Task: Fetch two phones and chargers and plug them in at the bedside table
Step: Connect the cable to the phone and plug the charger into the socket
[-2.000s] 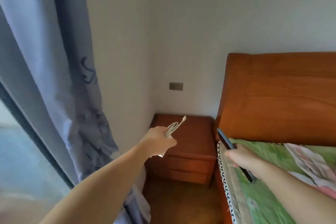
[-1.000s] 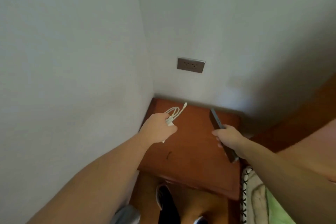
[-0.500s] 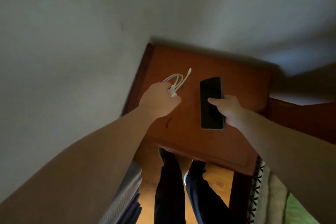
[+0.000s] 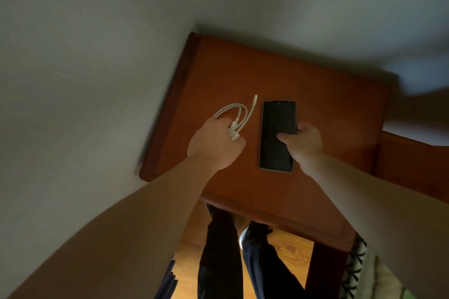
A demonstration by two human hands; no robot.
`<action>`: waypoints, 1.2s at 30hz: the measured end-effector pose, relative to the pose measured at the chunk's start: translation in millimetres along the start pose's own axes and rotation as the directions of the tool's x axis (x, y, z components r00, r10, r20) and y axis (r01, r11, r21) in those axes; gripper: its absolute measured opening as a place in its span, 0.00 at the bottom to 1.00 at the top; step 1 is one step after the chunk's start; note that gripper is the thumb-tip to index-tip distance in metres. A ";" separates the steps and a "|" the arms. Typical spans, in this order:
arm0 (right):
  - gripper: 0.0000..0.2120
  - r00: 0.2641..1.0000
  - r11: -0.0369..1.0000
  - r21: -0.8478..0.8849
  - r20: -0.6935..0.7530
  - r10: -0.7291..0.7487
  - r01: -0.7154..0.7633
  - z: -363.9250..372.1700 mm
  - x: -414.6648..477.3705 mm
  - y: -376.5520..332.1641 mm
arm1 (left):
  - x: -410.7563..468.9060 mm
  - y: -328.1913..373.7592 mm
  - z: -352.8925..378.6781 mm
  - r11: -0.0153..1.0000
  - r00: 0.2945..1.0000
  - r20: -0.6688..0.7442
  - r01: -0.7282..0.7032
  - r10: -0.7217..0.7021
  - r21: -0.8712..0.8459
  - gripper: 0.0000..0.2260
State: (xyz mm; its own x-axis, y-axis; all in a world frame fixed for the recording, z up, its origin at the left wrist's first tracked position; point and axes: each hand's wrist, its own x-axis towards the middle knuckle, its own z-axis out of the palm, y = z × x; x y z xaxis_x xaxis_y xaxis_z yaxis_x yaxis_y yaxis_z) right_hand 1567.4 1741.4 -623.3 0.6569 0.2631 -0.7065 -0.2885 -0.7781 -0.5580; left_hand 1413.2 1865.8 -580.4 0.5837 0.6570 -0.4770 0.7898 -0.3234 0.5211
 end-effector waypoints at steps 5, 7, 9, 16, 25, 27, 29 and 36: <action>0.12 0.985 0.971 -0.214 -0.110 -0.135 0.110 5.5 2.5 0.9 | 0.9 -4.1 4.2 1.000 1.000 0.007 -0.001 0.001 0.003 0.10; 0.15 0.976 0.956 -0.258 -0.127 -0.175 0.138 6.8 2.9 0.1 | 1.0 -4.6 4.7 1.000 1.000 0.009 0.002 -0.002 -0.002 0.10; 0.16 0.972 0.948 -0.285 -0.136 -0.190 0.145 8.9 3.5 0.1 | 0.8 -5.3 5.7 1.000 1.000 0.003 -0.003 0.003 -0.016 0.10; 0.23 0.967 0.930 -0.354 -0.187 -0.175 0.100 18.3 1.8 -4.9 | -1.2 -6.2 6.0 1.000 1.000 0.004 -0.016 0.016 -0.007 0.11; 0.27 0.963 0.905 -0.424 -0.226 -0.146 0.037 22.3 -4.2 -4.2 | -3.3 -8.9 3.7 0.999 0.999 -0.014 -0.039 0.038 -0.014 0.11; 0.30 0.963 0.907 -0.420 -0.237 -0.129 0.018 21.9 -8.3 -5.9 | -4.5 -9.0 2.6 0.999 0.999 -0.013 -0.040 0.040 -0.014 0.10; 0.27 0.930 0.879 -0.470 -0.282 -0.237 0.082 24.6 -17.2 -11.8 | -6.0 -8.9 1.6 0.999 0.999 -0.012 -0.049 0.048 -0.010 0.09; 0.24 0.954 0.954 0.036 0.023 -0.299 0.298 45.1 -45.5 -58.4 | -6.9 2.1 -5.5 0.988 0.973 0.223 -0.023 0.056 -0.151 0.07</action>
State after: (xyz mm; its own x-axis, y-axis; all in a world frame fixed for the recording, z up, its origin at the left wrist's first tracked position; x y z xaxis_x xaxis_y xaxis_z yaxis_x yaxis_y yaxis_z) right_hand 1523.0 1800.6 -578.2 0.6970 0.4964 -0.5174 -0.1046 -0.6434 -0.7583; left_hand 1409.8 1864.3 -572.1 0.6546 0.4696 -0.5924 0.7388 -0.2314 0.6330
